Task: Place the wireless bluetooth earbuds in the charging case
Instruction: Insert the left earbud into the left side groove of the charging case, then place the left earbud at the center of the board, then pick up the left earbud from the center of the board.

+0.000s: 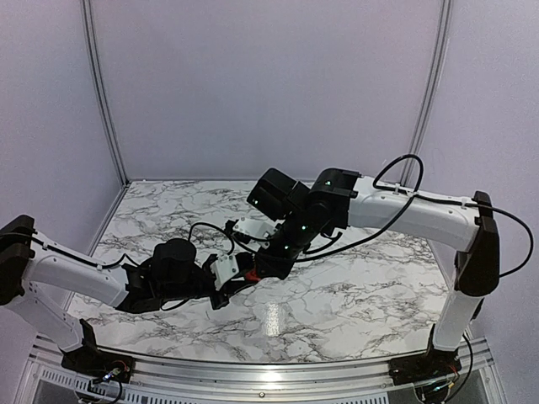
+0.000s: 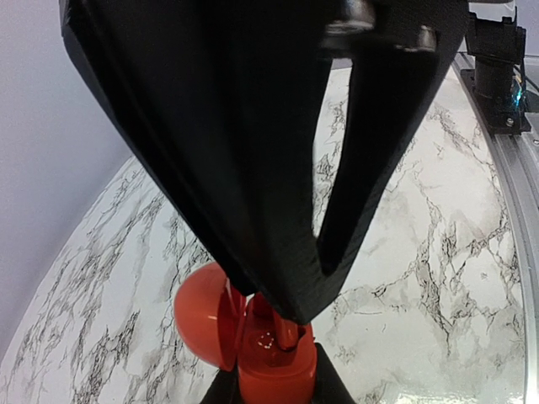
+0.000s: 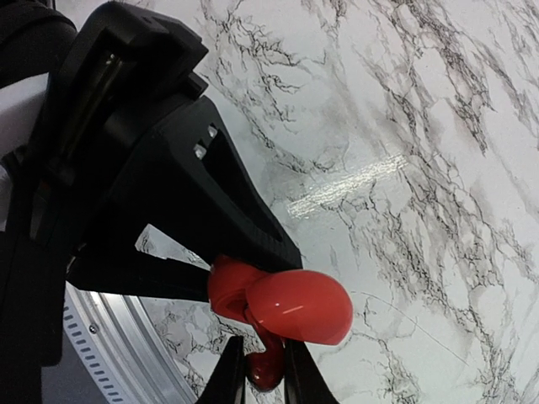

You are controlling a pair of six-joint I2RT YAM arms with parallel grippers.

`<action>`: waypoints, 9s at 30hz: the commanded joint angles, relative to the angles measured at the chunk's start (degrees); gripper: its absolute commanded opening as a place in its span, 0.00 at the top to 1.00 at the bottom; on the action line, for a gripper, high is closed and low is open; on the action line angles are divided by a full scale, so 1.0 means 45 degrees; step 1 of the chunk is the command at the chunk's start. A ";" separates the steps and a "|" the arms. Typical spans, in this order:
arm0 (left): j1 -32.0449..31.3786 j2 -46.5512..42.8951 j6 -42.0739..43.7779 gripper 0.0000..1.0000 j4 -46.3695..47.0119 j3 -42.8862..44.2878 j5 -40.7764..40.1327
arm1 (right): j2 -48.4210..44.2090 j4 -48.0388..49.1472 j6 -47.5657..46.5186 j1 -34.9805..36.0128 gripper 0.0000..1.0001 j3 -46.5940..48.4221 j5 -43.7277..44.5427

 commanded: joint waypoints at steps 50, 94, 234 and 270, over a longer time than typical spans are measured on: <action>-0.0295 -0.0205 0.0349 1.00 0.1364 -0.0037 0.0873 | 0.1325 -0.1865 -0.0641 0.0644 0.94 0.1568 0.1472; 0.0169 -0.1348 -0.0433 1.00 0.2009 -0.1036 0.0689 | -0.2906 0.2659 -0.0102 -0.0487 0.94 -0.1945 -0.0573; 0.0994 -0.3282 -0.3156 1.00 0.2594 -0.2456 0.1842 | 0.1031 0.3396 -0.1206 -0.2920 0.61 -0.4898 0.0726; 0.0994 -0.3370 -0.2901 1.00 0.2634 -0.2498 0.1899 | 0.2488 0.2543 -0.3131 -0.3009 0.66 -0.3876 0.3384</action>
